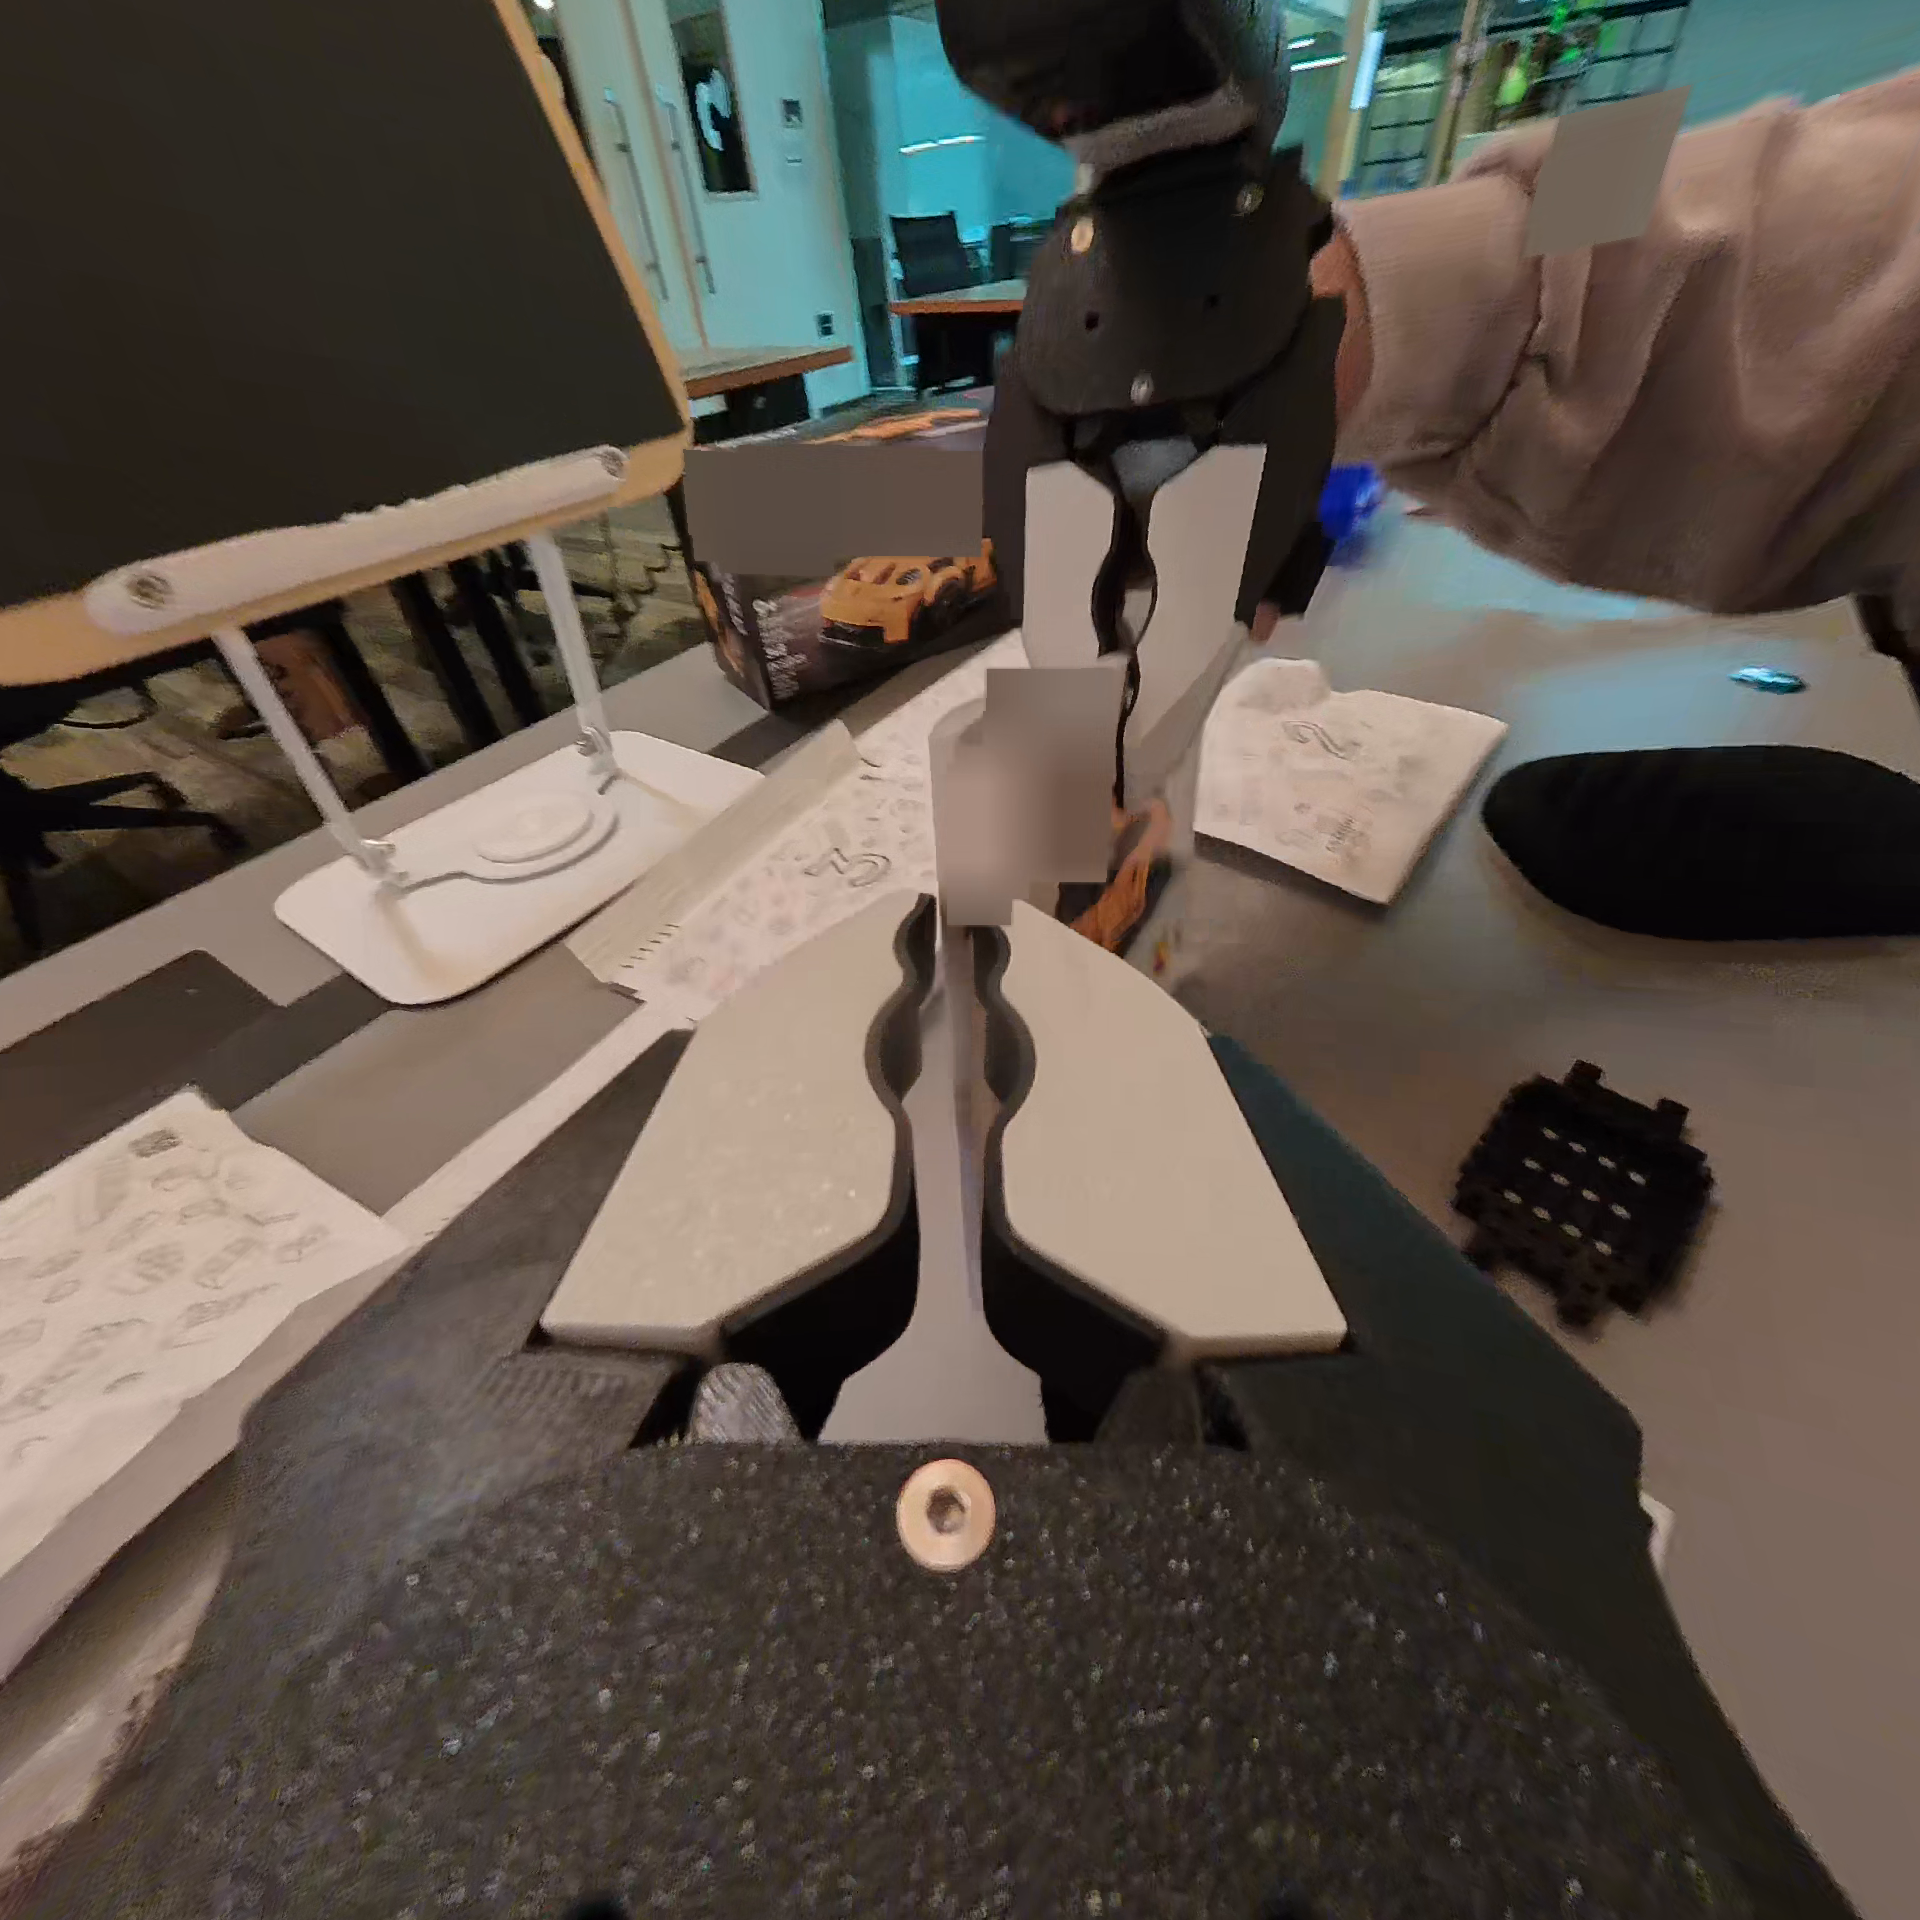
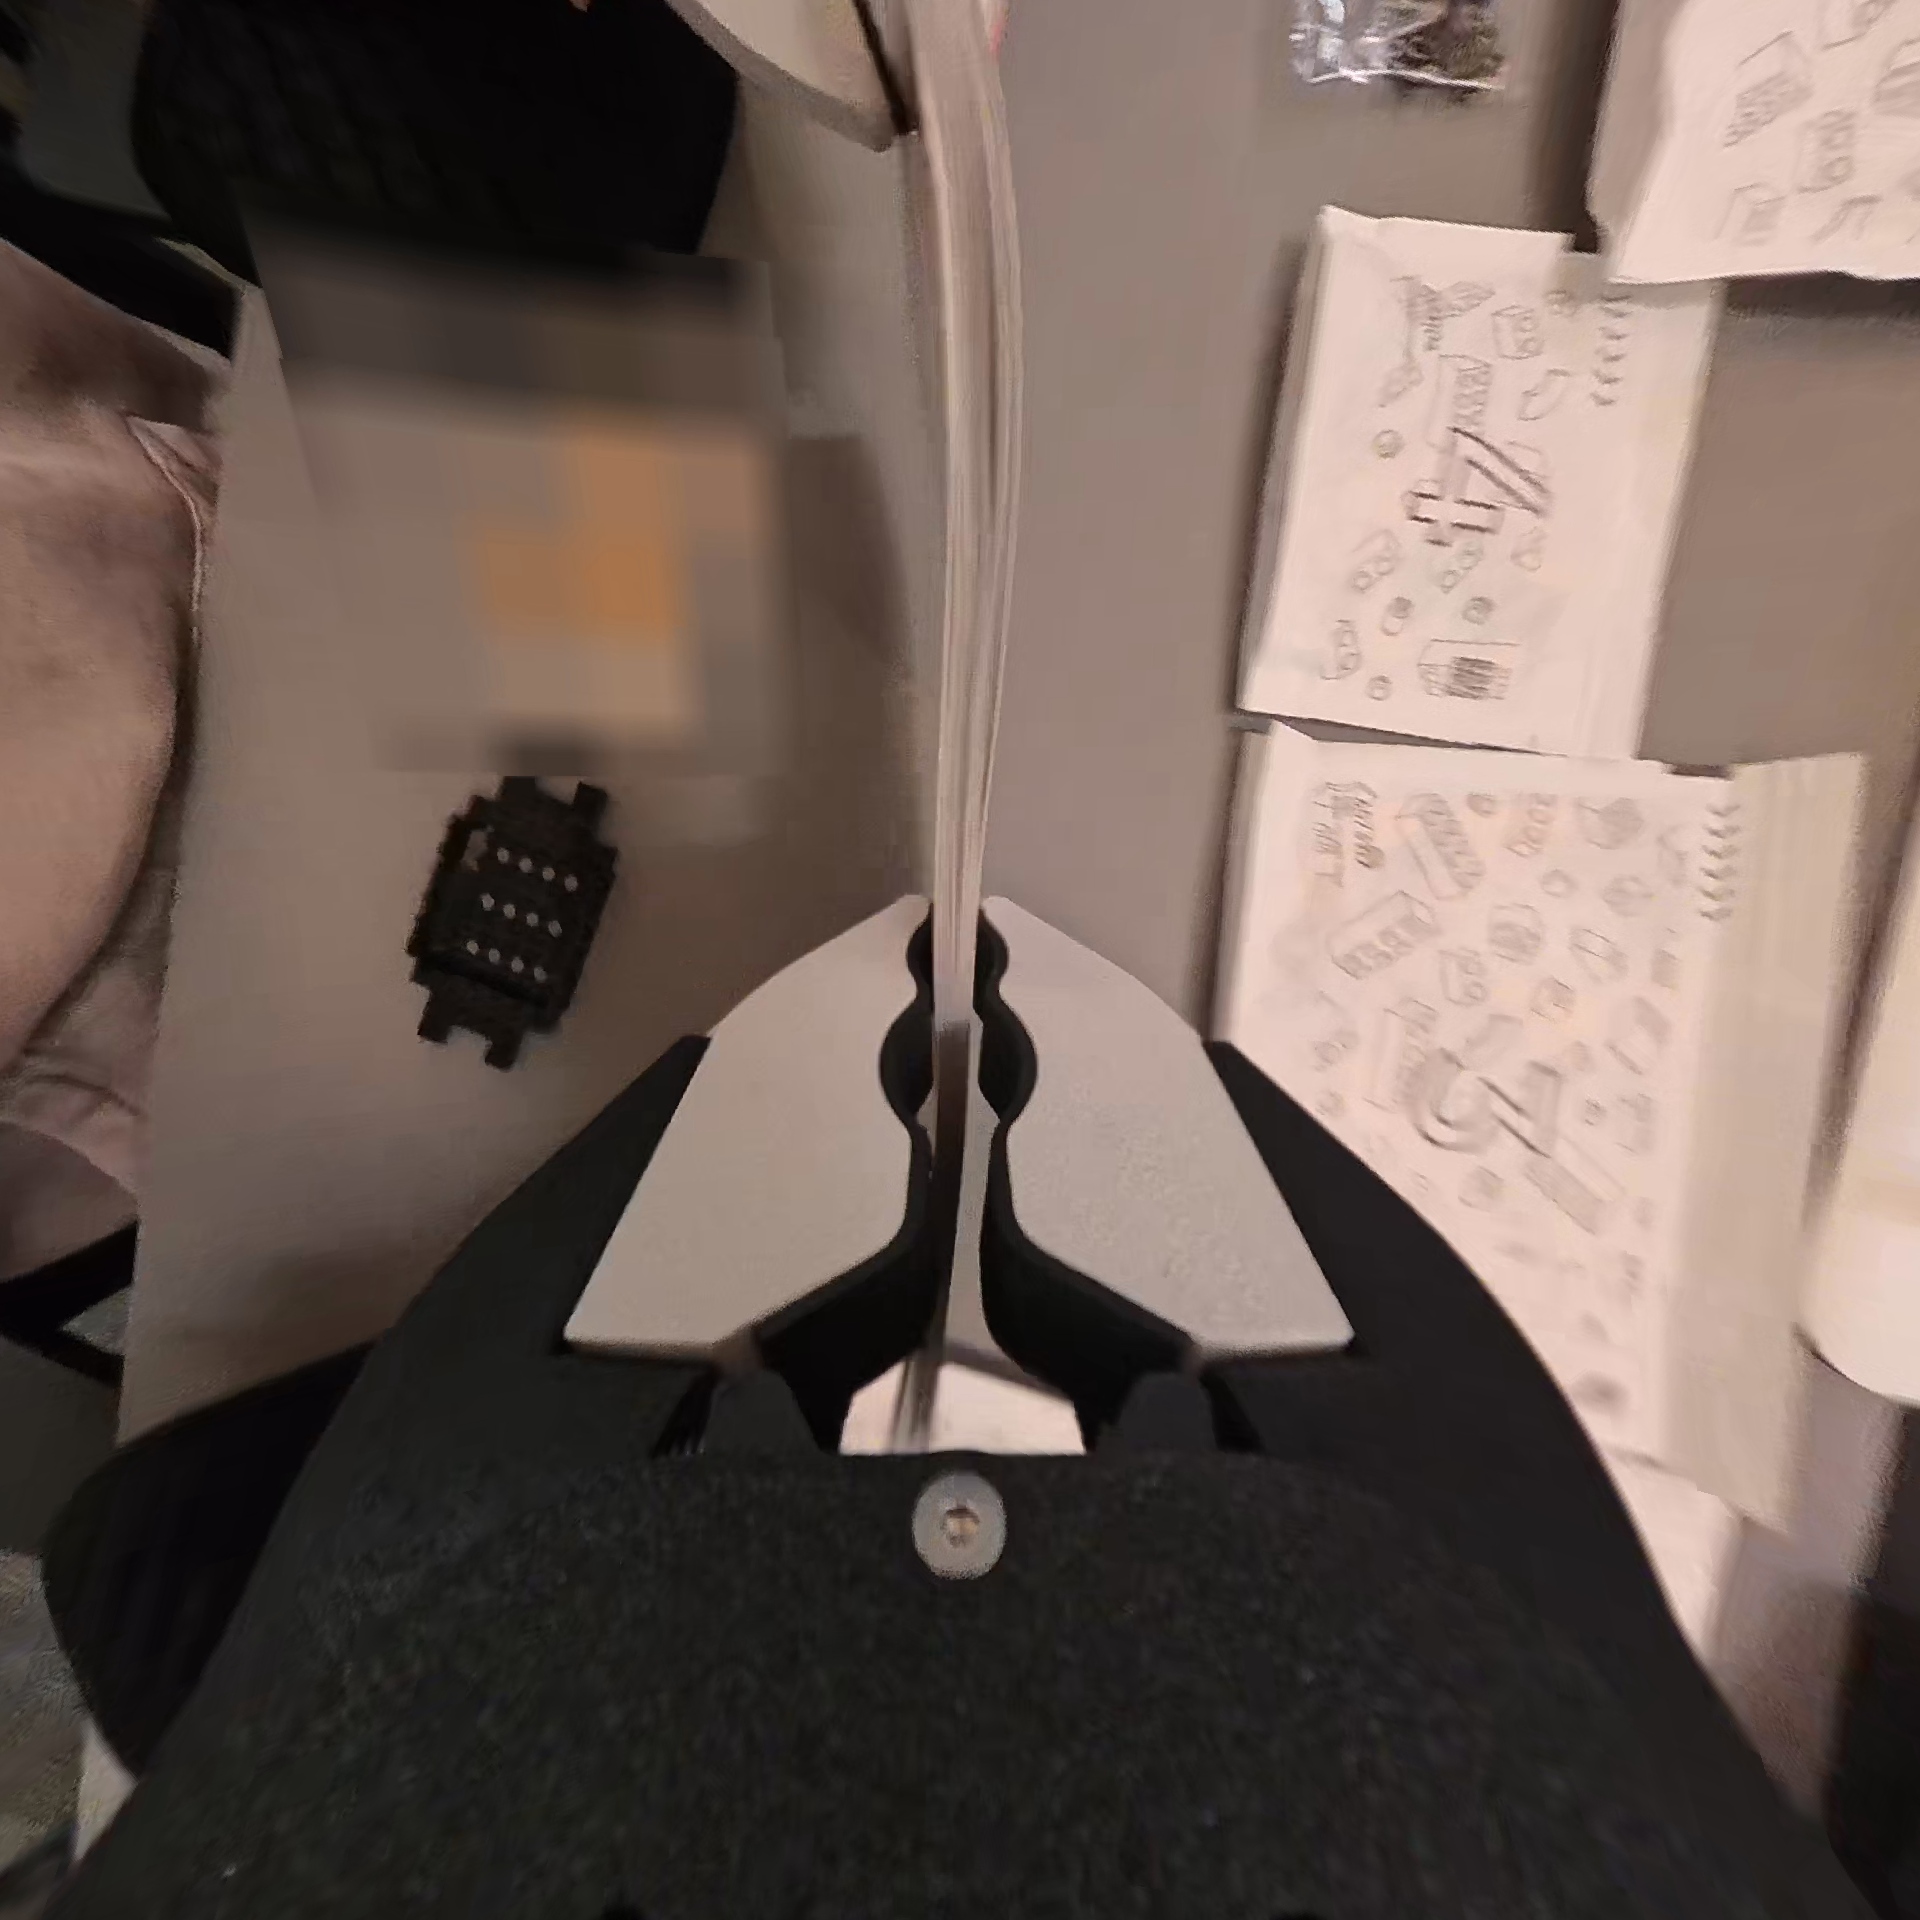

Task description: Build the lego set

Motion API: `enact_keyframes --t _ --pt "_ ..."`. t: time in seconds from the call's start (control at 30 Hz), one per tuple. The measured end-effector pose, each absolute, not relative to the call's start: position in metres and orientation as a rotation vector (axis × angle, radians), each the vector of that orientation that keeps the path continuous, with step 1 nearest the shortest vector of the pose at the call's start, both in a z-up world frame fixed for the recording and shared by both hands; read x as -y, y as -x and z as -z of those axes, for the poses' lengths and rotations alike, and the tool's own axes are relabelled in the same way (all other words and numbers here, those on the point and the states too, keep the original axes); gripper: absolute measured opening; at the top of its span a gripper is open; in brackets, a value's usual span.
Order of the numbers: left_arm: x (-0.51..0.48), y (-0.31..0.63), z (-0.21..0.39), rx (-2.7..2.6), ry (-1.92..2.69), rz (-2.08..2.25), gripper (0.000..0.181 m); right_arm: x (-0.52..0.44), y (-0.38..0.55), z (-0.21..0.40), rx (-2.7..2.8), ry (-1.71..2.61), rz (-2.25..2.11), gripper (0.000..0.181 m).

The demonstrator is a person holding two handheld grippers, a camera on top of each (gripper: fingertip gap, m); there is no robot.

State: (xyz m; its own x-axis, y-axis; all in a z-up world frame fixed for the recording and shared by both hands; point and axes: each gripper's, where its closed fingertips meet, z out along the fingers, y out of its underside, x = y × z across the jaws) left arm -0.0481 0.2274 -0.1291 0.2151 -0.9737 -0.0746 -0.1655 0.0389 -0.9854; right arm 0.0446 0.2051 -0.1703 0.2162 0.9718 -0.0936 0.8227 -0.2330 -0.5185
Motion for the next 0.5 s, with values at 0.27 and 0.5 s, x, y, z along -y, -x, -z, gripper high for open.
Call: enact_keyframes --t 0.27,0.5 --pt "-0.252 0.058 0.14 -1.06 1.511 0.81 0.001 -0.315 -0.113 0.068 1.643 2.237 -0.246 0.004" --pt "-0.282 0.075 0.147 -0.892 1.639 0.682 0.0 -0.429 -0.146 0.014 1.552 2.343 -0.134 0.004"
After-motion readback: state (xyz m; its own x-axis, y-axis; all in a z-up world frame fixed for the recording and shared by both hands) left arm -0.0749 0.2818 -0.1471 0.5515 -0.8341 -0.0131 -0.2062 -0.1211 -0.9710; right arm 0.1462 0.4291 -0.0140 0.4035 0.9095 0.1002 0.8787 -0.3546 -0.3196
